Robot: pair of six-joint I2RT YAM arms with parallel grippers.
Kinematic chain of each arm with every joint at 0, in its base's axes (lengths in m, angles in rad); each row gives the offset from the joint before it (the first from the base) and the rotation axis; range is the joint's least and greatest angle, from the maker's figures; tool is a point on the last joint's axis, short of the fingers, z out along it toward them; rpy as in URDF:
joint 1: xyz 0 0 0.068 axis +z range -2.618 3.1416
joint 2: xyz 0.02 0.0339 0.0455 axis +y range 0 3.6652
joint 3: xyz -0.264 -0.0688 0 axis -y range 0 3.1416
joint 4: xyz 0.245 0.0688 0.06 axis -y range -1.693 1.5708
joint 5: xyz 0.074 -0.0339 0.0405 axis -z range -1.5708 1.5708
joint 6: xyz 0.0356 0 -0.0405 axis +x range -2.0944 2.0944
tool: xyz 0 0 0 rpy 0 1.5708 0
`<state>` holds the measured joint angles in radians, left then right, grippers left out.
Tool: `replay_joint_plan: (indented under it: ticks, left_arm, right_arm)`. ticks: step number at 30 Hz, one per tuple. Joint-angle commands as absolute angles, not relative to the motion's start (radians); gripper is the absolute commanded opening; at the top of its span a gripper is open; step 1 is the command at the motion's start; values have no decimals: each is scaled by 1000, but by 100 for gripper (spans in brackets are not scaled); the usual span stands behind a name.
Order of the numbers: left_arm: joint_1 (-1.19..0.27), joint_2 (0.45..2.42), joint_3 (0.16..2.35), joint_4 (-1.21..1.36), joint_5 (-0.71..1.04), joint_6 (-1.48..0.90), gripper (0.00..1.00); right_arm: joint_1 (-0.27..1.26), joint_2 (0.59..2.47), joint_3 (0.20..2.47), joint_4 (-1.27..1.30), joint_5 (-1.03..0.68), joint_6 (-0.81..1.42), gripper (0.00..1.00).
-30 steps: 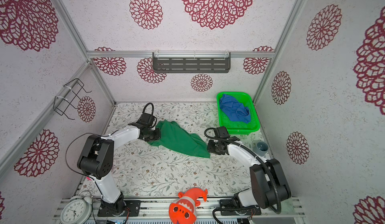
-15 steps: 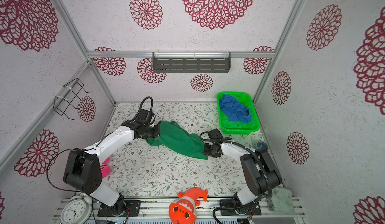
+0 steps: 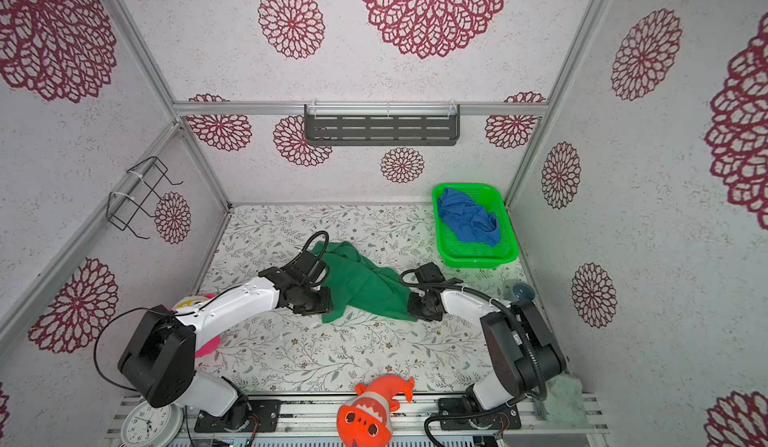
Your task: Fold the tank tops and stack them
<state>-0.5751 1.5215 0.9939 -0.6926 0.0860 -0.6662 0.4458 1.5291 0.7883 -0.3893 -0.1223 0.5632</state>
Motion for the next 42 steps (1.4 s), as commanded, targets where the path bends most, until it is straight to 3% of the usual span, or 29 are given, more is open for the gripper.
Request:
replay_joint_plan:
  ticks: [1,6,21,31,42]
  left_arm:
    - [-554,1459,1015,-737,50,-661,54]
    - [-554,1444,958,-724,80,-695,56]
    - [-547,1580,849,-466,168,-793,40]
    - [-553,1655,863,-449,187,-793,32]
    - [-561,1647,906,-549,148,-743,20]
  right_arm:
    - [438,1514,855,-491,-57,509,20]
    - [434,1500,891,-530,-55,491,23]
    - [434,1415,807,-490,-153,560,28]
    - [453,1423,737,-365,-222,635,32]
    - [454,1470,719,-347,-143,659,33]
